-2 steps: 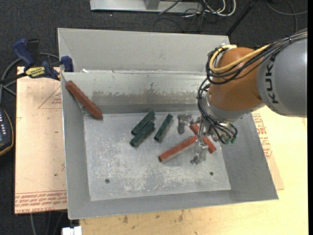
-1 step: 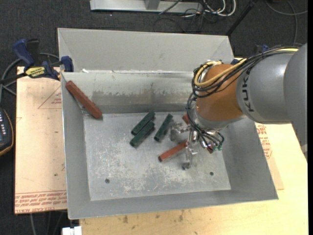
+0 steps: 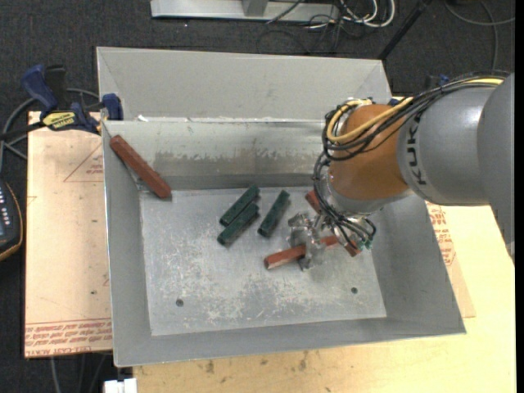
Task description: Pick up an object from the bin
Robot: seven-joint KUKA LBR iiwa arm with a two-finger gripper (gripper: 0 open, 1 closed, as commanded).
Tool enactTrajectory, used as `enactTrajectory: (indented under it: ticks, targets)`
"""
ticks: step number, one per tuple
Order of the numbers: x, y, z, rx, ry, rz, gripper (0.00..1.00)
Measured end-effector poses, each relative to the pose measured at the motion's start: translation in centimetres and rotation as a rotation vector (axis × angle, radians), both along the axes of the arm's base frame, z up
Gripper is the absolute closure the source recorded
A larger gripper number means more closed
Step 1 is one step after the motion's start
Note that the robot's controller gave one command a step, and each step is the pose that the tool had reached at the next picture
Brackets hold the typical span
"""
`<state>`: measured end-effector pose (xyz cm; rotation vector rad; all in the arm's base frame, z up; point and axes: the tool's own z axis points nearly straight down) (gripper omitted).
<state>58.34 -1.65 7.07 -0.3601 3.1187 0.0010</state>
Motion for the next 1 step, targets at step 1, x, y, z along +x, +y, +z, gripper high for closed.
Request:
enactTrajectory:
  ticks: [1]
  targets:
    - [3.38,3.35,16.80,0.001,-0.011,0.027,1.00]
